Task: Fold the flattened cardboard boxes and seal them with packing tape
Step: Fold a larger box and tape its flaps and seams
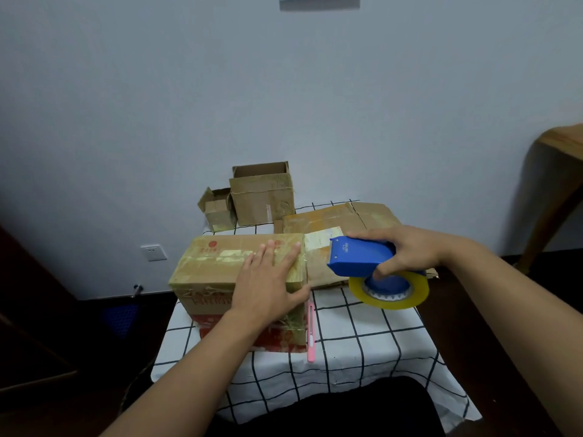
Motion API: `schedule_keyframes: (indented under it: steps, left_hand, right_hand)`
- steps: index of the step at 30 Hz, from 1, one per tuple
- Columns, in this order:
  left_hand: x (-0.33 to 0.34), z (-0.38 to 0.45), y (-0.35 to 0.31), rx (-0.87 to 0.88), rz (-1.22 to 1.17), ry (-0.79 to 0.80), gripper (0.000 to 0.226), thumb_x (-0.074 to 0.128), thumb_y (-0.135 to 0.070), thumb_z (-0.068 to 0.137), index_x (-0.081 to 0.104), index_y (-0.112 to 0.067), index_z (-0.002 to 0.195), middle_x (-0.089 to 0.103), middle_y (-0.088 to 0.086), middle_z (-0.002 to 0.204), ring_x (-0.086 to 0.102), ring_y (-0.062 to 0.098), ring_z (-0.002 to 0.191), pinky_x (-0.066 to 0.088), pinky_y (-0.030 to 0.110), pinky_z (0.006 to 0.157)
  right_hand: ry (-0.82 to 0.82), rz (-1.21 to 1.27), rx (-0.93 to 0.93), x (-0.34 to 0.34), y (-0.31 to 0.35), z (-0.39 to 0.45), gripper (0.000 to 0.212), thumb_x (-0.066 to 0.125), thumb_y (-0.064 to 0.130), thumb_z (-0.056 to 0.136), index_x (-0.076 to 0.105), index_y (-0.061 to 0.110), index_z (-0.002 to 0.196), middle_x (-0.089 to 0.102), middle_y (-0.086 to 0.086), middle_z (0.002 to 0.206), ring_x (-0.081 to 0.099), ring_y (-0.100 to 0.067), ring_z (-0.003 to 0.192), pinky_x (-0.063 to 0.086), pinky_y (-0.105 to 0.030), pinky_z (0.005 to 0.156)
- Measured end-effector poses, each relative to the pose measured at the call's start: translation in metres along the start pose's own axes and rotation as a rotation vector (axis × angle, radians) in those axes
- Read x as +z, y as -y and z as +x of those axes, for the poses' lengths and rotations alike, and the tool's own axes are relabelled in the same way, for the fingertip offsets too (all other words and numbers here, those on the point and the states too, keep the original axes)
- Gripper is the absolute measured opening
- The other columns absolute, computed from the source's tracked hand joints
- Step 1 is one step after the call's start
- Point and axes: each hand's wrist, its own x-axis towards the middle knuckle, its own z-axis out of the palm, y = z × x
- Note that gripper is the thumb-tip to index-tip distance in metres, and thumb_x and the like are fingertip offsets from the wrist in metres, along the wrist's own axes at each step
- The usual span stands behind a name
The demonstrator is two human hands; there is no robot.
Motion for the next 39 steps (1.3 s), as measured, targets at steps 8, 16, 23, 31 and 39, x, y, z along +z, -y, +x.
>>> schedule_keyframes:
  steps: [8, 16, 23, 31, 39]
  left_hand:
    - [-0.002, -0.001, 0.0, 0.009, -0.002, 0.011, 0.081, 0.036, -0.077, 0.086, -0.001, -0.048, 0.152, 0.004, 0.009, 0.165, 0.007, 0.027, 0.151, 0.005, 0.04, 0.121]
    - [-0.002, 0.0, -0.001, 0.023, -0.005, 0.034, 0.078, 0.038, -0.074, 0.087, -0.005, -0.054, 0.149, 0.004, 0.012, 0.164, 0.005, 0.029, 0.151, 0.004, 0.042, 0.121]
    - [-0.001, 0.001, 0.0, 0.02, -0.011, 0.032, 0.074, 0.04, -0.072, 0.087, 0.003, -0.055, 0.149, 0.005, 0.012, 0.164, 0.005, 0.029, 0.151, 0.005, 0.044, 0.121]
    - [-0.002, 0.001, 0.001, 0.035, 0.004, 0.038, 0.076, 0.037, -0.075, 0.087, -0.001, -0.054, 0.149, 0.003, 0.014, 0.164, 0.003, 0.03, 0.151, 0.004, 0.045, 0.121]
    - [0.002, 0.0, 0.002, 0.038, 0.007, 0.04, 0.084, 0.041, -0.079, 0.084, -0.004, -0.052, 0.15, 0.002, 0.014, 0.164, 0.002, 0.03, 0.151, 0.005, 0.046, 0.121]
  right_hand:
    - [0.045, -0.117, 0.045, -0.004, 0.015, 0.004, 0.082, 0.074, 0.035, 0.083, 0.025, 0.058, 0.145, 0.041, 0.008, 0.13, 0.047, -0.018, 0.112, 0.043, -0.029, 0.092]
    - [0.151, -0.31, 0.054, -0.004, 0.036, 0.026, 0.081, 0.072, 0.04, 0.08, 0.027, 0.059, 0.145, 0.044, 0.004, 0.125, 0.048, -0.021, 0.107, 0.044, -0.035, 0.09]
    - [0.279, -0.356, 0.129, 0.01, 0.063, 0.06, 0.081, 0.076, 0.037, 0.074, 0.039, 0.044, 0.145, 0.048, 0.003, 0.12, 0.055, -0.019, 0.1, 0.048, -0.029, 0.077]
    - [0.174, -0.259, 0.238, 0.04, 0.022, 0.046, 0.086, 0.071, 0.049, 0.07, 0.033, 0.046, 0.147, 0.053, 0.003, 0.126, 0.06, -0.017, 0.092, 0.055, -0.028, 0.067]
    - [-0.345, 0.014, 0.148, 0.072, -0.002, 0.018, 0.087, 0.066, 0.06, 0.075, 0.018, 0.055, 0.147, 0.061, 0.007, 0.112, 0.056, -0.012, 0.092, 0.051, -0.032, 0.077]
